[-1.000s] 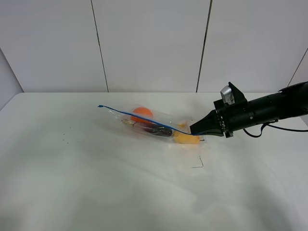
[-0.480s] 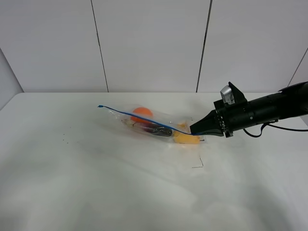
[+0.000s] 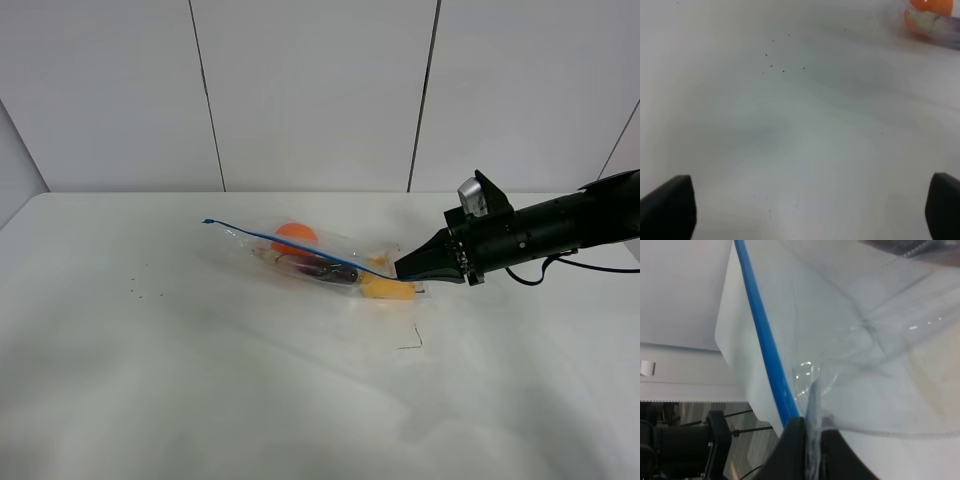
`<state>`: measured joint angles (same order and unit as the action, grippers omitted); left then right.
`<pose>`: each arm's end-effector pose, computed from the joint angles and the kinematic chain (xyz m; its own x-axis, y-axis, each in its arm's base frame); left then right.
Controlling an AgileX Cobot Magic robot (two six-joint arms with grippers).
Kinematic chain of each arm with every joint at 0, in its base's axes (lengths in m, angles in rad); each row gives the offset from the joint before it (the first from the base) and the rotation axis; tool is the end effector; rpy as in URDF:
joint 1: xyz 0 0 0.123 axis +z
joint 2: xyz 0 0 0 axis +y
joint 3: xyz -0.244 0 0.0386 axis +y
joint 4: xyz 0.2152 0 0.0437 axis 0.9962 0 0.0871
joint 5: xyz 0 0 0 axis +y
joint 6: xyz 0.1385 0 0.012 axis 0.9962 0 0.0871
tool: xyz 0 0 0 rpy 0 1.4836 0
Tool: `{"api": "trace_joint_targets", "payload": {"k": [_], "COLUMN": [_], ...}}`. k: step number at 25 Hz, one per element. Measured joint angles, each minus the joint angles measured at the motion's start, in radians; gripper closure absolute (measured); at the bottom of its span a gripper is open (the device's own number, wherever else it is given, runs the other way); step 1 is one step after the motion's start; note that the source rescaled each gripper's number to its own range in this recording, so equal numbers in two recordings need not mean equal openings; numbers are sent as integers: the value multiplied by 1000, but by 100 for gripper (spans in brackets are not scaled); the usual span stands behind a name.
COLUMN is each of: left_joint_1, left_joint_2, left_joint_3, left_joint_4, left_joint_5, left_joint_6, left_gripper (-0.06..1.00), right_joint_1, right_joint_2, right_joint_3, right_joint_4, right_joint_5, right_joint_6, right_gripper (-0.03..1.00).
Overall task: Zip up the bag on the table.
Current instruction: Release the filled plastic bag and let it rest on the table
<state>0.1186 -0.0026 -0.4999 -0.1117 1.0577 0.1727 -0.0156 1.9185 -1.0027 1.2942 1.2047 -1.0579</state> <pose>0.0483 -0.0078 0.2407 -0.4462 0.0645 -0.8926 0.0210 0.9979 0.0617 0.2945 0.1203 0.1346 -0.9637 -0.0539 -0.2613 -0.2580 0.4381 0.8611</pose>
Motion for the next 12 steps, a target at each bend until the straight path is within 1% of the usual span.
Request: {"api": "trace_joint_targets", "payload": {"k": [12], "left_joint_1": [0], "left_joint_2": [0], "left_joint_3": [0], "left_joint_4": [-1], "left_joint_5": [0], "left_joint_6": [-3], "left_gripper": [-5], "right_joint_1": [0], "right_joint_2": [0], "right_joint_3": [0], "right_joint_4": [0], "right_joint_5": [0], "right_joint_6": [1], "right_gripper": [97]}}
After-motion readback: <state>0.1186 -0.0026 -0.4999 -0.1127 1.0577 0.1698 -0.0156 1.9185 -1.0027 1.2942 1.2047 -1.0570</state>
